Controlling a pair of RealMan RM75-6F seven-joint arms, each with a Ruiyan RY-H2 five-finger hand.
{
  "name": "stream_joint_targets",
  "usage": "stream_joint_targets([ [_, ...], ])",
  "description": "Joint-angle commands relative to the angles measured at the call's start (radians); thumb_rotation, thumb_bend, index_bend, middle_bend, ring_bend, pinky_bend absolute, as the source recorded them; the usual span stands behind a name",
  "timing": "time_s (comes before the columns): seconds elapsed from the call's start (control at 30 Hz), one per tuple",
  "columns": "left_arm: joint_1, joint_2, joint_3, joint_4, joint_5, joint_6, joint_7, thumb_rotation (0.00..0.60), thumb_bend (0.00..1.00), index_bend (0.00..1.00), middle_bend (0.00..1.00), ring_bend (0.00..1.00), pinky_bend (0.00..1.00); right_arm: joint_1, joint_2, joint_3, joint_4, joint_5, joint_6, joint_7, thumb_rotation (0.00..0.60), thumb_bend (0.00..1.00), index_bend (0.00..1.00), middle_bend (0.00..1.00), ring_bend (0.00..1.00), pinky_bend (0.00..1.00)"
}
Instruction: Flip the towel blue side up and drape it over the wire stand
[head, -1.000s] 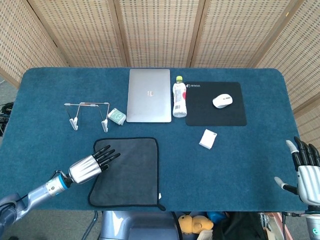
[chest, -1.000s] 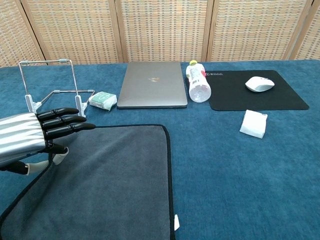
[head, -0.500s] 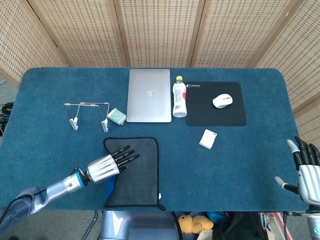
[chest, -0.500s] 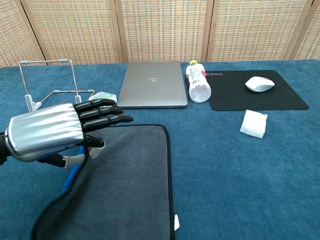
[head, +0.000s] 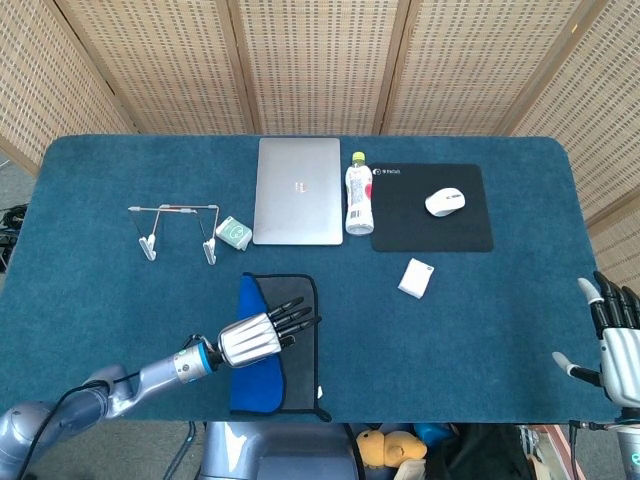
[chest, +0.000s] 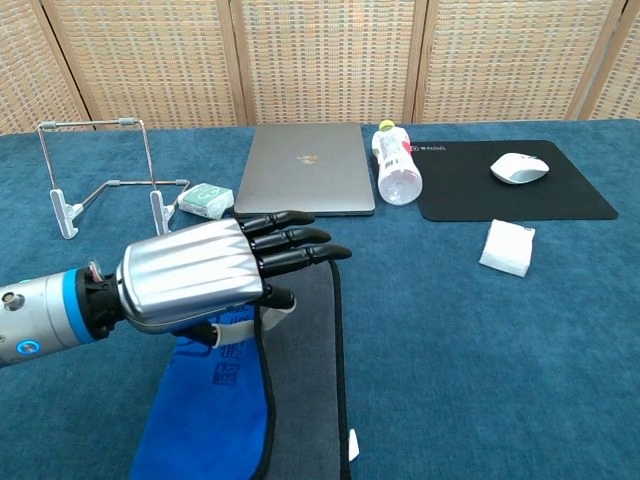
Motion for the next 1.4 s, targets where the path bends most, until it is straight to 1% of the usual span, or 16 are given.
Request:
stream_joint_targets([
  [0.03, -0.015, -0.027, -0.011, 0.021, -0.012, -0.02, -0.011, 0.6, 0.4, 0.67, 0.0, 0.0, 0.01, 0.001, 0.001, 0.001, 0.002, 0.003, -0.002, 0.004, 0.6, 0.0, 0.0, 0.0, 0.0, 0.0],
  [0.3, -0.041, -0.084, -0.032, 0.054, -0.043, -0.06, -0.037, 0.6, 0.4, 0.67, 0.0, 0.0, 0.02, 0.004, 0.004, 0.004, 0.004, 0.011, -0.009, 0.015, 0.6, 0.0, 0.0, 0.0, 0.0, 0.0],
  [0.6, -0.061, -0.126, -0.042, 0.071, -0.072, -0.105, -0.036, 0.6, 0.4, 0.67, 0.0, 0.0, 0.02, 0.006, 0.006, 0.005, 0.007, 0.019, -0.016, 0.023, 0.6, 0.0, 0.0, 0.0, 0.0, 0.0],
  [0.93, -0.084, -0.15, -0.065, 0.049, -0.104, -0.142, -0.011, 0.6, 0.4, 0.67, 0.0, 0.0, 0.02, 0.005, 0.009, 0.008, 0.01, 0.024, -0.016, 0.035, 0.6, 0.0, 0.0, 0.0, 0.0, 0.0],
  [1.07, -0.091, -0.147, -0.078, 0.025, -0.123, -0.165, 0.014, 0.6, 0.38, 0.65, 0.0, 0.0, 0.02, 0.006, 0.011, 0.008, 0.011, 0.024, -0.018, 0.038, 0.6, 0.0, 0.0, 0.0, 0.0, 0.0],
  [1.13, -0.094, -0.14, -0.082, 0.008, -0.134, -0.184, 0.04, 0.6, 0.37, 0.59, 0.0, 0.0, 0.02, 0.006, 0.011, 0.008, 0.011, 0.025, -0.018, 0.04, 0.6, 0.0, 0.0, 0.0, 0.0, 0.0],
  [1.17, -0.095, -0.134, -0.085, -0.004, -0.139, -0.192, 0.054, 0.6, 0.36, 0.49, 0.0, 0.0, 0.02, 0.005, 0.012, 0.008, 0.011, 0.025, -0.018, 0.041, 0.6, 0.0, 0.0, 0.0, 0.0, 0.0],
  [1.2, -0.095, -0.131, -0.087, -0.012, -0.142, -0.197, 0.059, 0.6, 0.35, 0.34, 0.0, 0.0, 0.02, 0.005, 0.012, 0.008, 0.011, 0.025, -0.018, 0.042, 0.6, 0.0, 0.0, 0.0, 0.0, 0.0],
  [1.23, -0.095, -0.125, -0.089, -0.024, -0.148, -0.204, 0.065, 0.6, 0.34, 0.23, 0.0, 0.0, 0.02, 0.005, 0.012, 0.008, 0.01, 0.025, -0.017, 0.042, 0.6, 0.0, 0.0, 0.0, 0.0, 0.0],
  [1.27, -0.094, -0.117, -0.094, -0.042, -0.158, -0.212, 0.07, 0.6, 0.32, 0.09, 0.0, 0.0, 0.02, 0.004, 0.013, 0.008, 0.011, 0.025, -0.016, 0.044, 0.6, 0.0, 0.0, 0.0, 0.0, 0.0],
  [1.3, -0.094, -0.107, -0.099, -0.062, -0.165, -0.217, 0.075, 0.6, 0.31, 0.02, 0.0, 0.0, 0.02, 0.004, 0.013, 0.008, 0.011, 0.024, -0.016, 0.045, 0.6, 0.0, 0.0, 0.0, 0.0, 0.0],
  [1.33, -0.094, -0.099, -0.102, -0.076, -0.169, -0.217, 0.079, 0.6, 0.31, 0.0, 0.0, 0.0, 0.02, 0.004, 0.013, 0.008, 0.011, 0.023, -0.015, 0.046, 0.6, 0.0, 0.0, 0.0, 0.0, 0.0],
  [1.4, -0.095, -0.081, -0.11, -0.107, -0.176, -0.215, 0.087, 0.6, 0.3, 0.0, 0.0, 0.0, 0.02, 0.003, 0.014, 0.008, 0.01, 0.023, -0.014, 0.047, 0.6, 0.0, 0.0, 0.0, 0.0, 0.0],
])
